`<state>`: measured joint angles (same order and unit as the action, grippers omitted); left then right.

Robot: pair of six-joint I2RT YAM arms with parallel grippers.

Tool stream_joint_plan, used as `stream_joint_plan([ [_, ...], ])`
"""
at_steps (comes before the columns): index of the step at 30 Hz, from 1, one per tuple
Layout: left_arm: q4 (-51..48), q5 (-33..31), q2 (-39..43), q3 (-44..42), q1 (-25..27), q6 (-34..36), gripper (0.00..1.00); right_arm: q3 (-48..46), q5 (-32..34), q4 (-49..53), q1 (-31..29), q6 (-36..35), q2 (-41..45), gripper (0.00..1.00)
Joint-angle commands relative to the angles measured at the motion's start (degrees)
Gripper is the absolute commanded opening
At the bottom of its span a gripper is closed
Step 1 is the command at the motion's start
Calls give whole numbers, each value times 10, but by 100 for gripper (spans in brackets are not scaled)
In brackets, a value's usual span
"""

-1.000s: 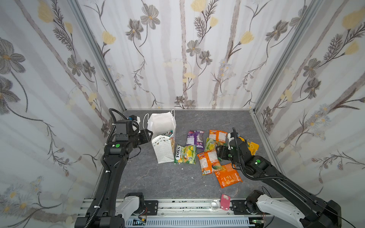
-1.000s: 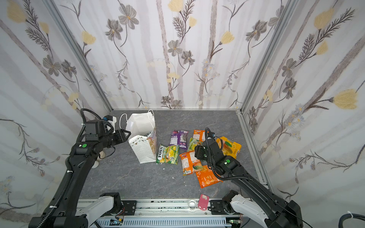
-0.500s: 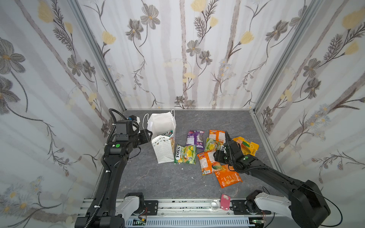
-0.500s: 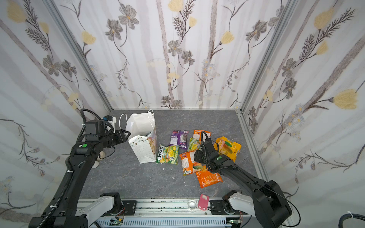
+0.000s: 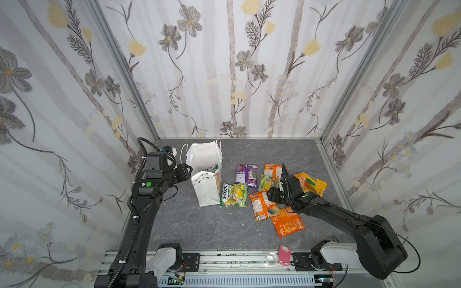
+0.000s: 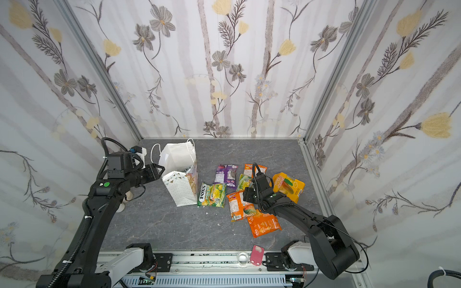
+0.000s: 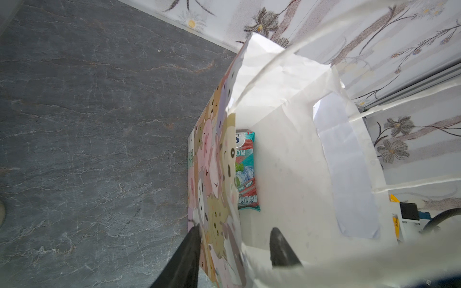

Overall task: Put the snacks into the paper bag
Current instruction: 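Lower the right gripper and grasp the orange Fox's fruits packet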

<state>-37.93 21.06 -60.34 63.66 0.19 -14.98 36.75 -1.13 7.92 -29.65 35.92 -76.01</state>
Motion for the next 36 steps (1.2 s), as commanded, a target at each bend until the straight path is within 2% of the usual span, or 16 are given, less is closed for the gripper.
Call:
stream_joint_plan([
  [1,3,0,-4,12,0,2,45,9,-5,-28,0,-10,-18,72],
  [13,-3,3,-7,14,0,3,45,22,-14,-70,6,-10,-75,72],
  [20,-3,8,-7,12,0,4,45,24,-17,-78,6,-7,-88,69],
  [26,-3,10,-7,14,0,5,45,23,-15,-78,6,-5,-86,59],
  [36,-3,12,-3,8,0,5,45,10,-20,-84,6,2,-75,28],
])
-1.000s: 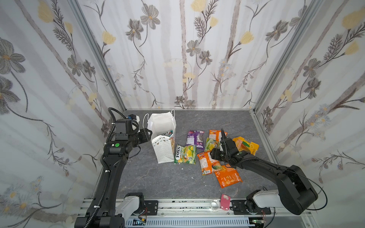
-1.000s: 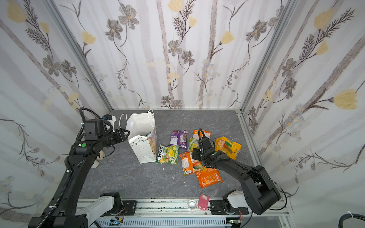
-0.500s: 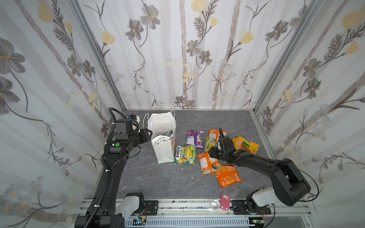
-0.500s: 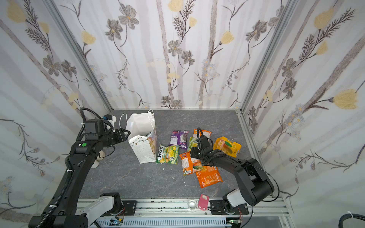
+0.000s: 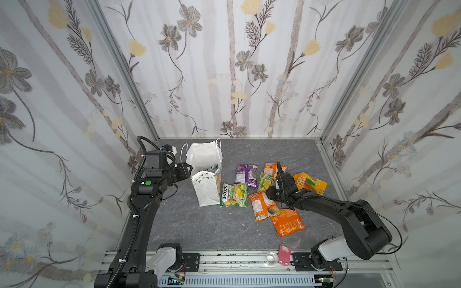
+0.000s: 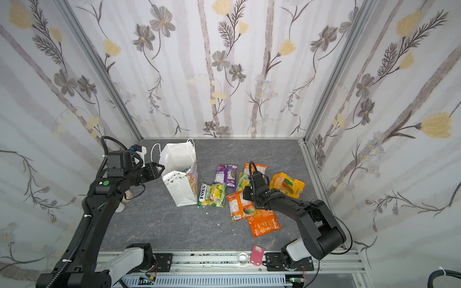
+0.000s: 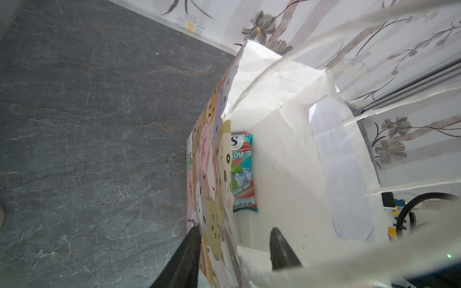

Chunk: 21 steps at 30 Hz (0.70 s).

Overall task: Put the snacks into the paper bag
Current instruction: 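Lower the right gripper and grasp the orange Fox's fruits packet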

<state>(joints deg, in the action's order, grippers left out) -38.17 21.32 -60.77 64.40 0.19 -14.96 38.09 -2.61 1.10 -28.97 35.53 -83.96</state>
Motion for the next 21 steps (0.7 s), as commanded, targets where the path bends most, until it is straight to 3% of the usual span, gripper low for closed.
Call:
stream_joint_plan([
  [1,1,10,1,1,0,4,45,-4,-6,-16,-1,6,5,25],
  [6,3,11,4,1,0,3,45,-5,-6,-14,-1,6,18,11],
  [11,3,11,6,-4,-1,3,45,-8,-11,-19,0,7,32,3],
  [21,4,9,14,-7,0,2,45,-4,-39,-27,-1,15,68,0],
])
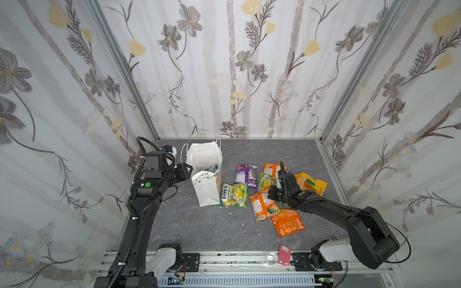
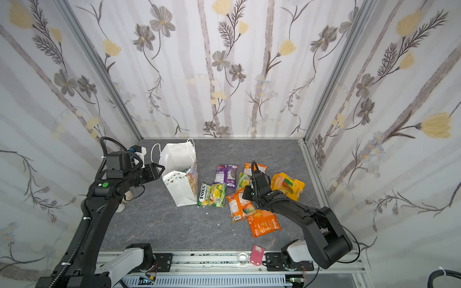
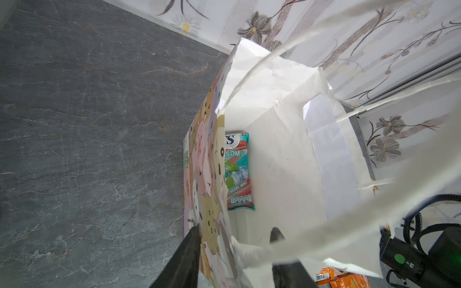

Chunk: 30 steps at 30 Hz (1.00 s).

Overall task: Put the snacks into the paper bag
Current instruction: 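Lower the right gripper and grasp the orange Fox's fruits packet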

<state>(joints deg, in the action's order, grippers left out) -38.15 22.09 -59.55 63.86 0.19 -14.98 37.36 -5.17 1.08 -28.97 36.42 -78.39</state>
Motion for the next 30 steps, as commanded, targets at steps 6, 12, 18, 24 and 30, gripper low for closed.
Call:
stream_joint_plan([
  [6,6,3,-1,-4,0,1,45,10,-32,-25,-1,13,50,0],
  [12,7,1,-2,-3,0,3,45,15,-44,-29,-1,18,80,0],
  [18,8,-1,-4,-5,0,4,45,22,-61,-37,-4,24,101,0],
  [24,9,-2,-4,-6,0,5,45,47,-69,-30,-13,21,124,0],
  [30,9,-3,-2,-5,0,5,45,93,-64,-21,-40,-3,141,0],
])
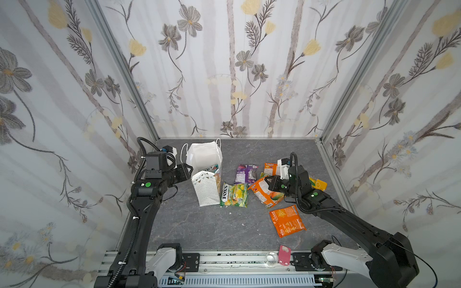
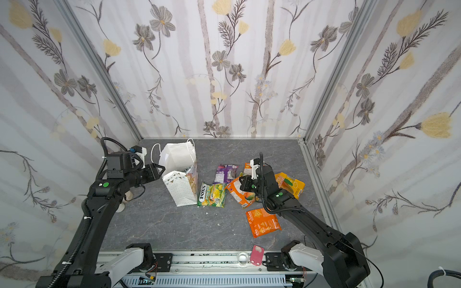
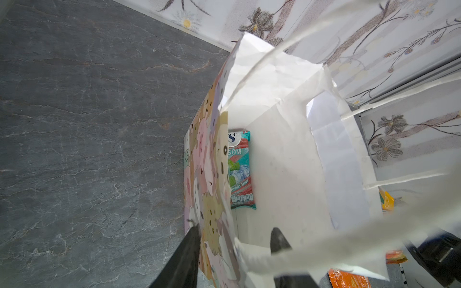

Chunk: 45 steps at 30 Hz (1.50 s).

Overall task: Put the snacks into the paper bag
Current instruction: 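Lower the right gripper and grasp the orange Fox's fruits packet, then lift the orange packet and carry it toward the paper bag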

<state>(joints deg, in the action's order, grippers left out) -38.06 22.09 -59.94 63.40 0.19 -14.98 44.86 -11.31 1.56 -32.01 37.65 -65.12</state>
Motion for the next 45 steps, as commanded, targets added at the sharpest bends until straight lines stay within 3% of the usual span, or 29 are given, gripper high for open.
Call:
stream_joint_plan([
  [1,8,-2,3,-1,0,5,45,25,3,-22,-14,-20,10,0],
  [21,6,1,3,2,0,9,45,125,131,10,-124,-83,52,0],
  [30,8,3,6,1,0,8,45,178,205,-1,-218,-140,44,0],
  [45,9,0,17,-15,0,15,45,350,229,-20,-293,-223,-77,0],
])
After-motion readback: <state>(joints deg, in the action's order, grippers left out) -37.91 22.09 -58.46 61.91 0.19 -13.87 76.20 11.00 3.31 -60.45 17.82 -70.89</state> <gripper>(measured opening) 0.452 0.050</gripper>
